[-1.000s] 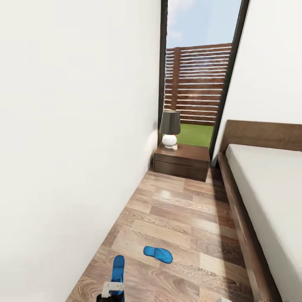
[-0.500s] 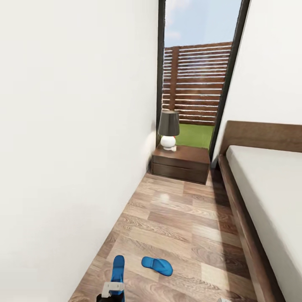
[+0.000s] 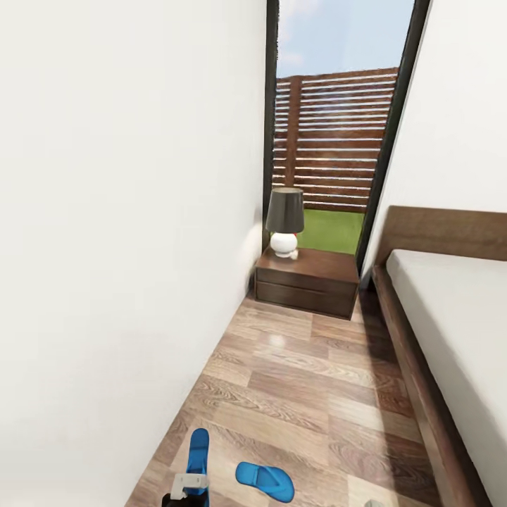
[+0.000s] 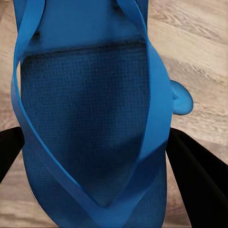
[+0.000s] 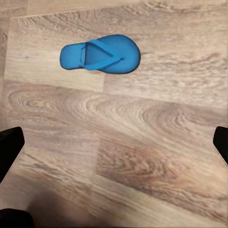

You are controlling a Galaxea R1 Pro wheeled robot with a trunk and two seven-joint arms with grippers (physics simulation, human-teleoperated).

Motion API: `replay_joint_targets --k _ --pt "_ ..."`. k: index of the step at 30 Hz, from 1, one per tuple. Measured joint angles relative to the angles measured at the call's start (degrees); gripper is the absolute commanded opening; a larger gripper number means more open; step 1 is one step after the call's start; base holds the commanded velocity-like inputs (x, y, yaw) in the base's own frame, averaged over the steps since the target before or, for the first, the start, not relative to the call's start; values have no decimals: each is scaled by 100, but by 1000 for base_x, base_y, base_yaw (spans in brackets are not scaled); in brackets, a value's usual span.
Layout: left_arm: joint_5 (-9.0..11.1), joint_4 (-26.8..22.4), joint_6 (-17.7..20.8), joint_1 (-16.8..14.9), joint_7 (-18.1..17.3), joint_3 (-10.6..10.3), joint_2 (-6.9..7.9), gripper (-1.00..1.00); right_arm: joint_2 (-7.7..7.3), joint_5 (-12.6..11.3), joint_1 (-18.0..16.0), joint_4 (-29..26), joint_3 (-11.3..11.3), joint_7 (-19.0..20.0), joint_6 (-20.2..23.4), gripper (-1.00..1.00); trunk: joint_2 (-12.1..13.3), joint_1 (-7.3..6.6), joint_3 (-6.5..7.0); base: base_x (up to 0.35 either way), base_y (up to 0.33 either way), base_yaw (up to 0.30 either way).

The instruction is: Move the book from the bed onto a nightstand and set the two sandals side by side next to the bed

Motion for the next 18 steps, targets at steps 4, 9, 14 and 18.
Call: replay_joint_targets --k 4,9,14,18 --pt "3 -1 0 0 0 0 0 -100 0 0 0 1 0 0 0 100 0 1 0 220 0 0" --pt "2 2 0 0 0 1 0 -100 0 0 0 -3 0 0 0 100 0 3 0 41 0 0" --pt "2 2 0 0 0 1 0 -100 0 0 0 -1 0 0 0 100 0 1 0 87 0 0" --pt "2 0 0 0 0 1 0 -100 0 0 0 -1 0 0 0 100 0 0 0 276 0 0"
